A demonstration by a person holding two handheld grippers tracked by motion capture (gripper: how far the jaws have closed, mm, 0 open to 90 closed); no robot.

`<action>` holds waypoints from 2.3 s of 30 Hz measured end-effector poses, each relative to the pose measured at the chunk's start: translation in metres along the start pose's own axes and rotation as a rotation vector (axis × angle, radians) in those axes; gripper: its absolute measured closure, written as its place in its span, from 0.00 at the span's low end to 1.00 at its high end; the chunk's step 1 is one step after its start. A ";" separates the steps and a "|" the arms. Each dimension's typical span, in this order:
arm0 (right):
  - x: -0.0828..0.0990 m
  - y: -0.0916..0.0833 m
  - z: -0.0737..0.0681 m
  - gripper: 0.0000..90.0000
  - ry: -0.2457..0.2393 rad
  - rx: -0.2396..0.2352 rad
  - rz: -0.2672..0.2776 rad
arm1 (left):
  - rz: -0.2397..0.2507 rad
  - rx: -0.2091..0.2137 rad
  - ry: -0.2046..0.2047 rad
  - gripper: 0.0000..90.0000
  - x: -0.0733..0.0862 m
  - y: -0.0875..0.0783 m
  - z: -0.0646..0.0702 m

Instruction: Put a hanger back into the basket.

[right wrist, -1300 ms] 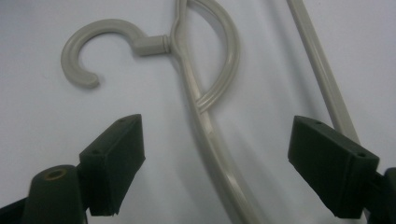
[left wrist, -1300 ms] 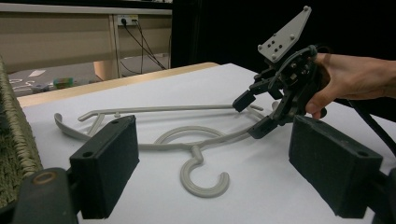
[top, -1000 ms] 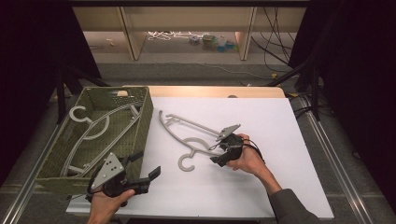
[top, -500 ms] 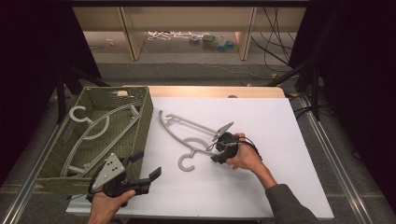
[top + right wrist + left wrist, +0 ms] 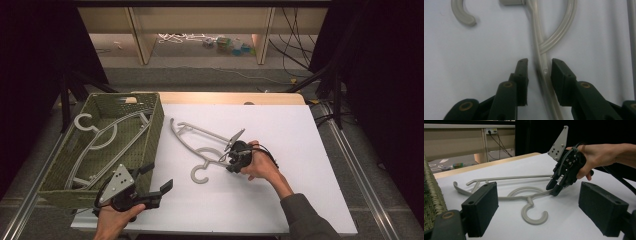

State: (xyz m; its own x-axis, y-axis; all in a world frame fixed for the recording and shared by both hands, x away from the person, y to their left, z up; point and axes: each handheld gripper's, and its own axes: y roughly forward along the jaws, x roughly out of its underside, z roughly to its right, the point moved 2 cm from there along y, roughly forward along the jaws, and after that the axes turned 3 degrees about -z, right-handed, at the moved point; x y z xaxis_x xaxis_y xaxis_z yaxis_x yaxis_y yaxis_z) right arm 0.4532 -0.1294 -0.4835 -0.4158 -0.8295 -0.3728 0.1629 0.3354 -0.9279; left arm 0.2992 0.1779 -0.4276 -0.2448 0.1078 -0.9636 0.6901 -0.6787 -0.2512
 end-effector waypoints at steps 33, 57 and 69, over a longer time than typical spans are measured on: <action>-0.009 -0.006 -0.001 0.92 -0.176 -0.007 -0.096 | -0.012 0.003 0.024 0.19 -0.002 0.001 0.000; 0.019 -0.079 -0.025 0.92 -0.223 -0.056 0.058 | -0.287 0.002 0.242 0.24 -0.039 0.055 0.019; 0.033 -0.101 -0.041 0.92 -0.244 -0.080 0.088 | -0.391 0.043 0.388 0.27 -0.050 0.085 0.021</action>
State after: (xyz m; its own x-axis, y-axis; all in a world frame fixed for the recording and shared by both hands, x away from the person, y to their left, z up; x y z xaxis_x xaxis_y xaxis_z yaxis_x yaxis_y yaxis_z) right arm 0.3866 -0.1726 -0.4020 -0.1738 -0.8752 -0.4514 0.1133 0.4376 -0.8920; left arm 0.3564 0.0995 -0.3988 -0.2029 0.6121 -0.7643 0.5675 -0.5626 -0.6012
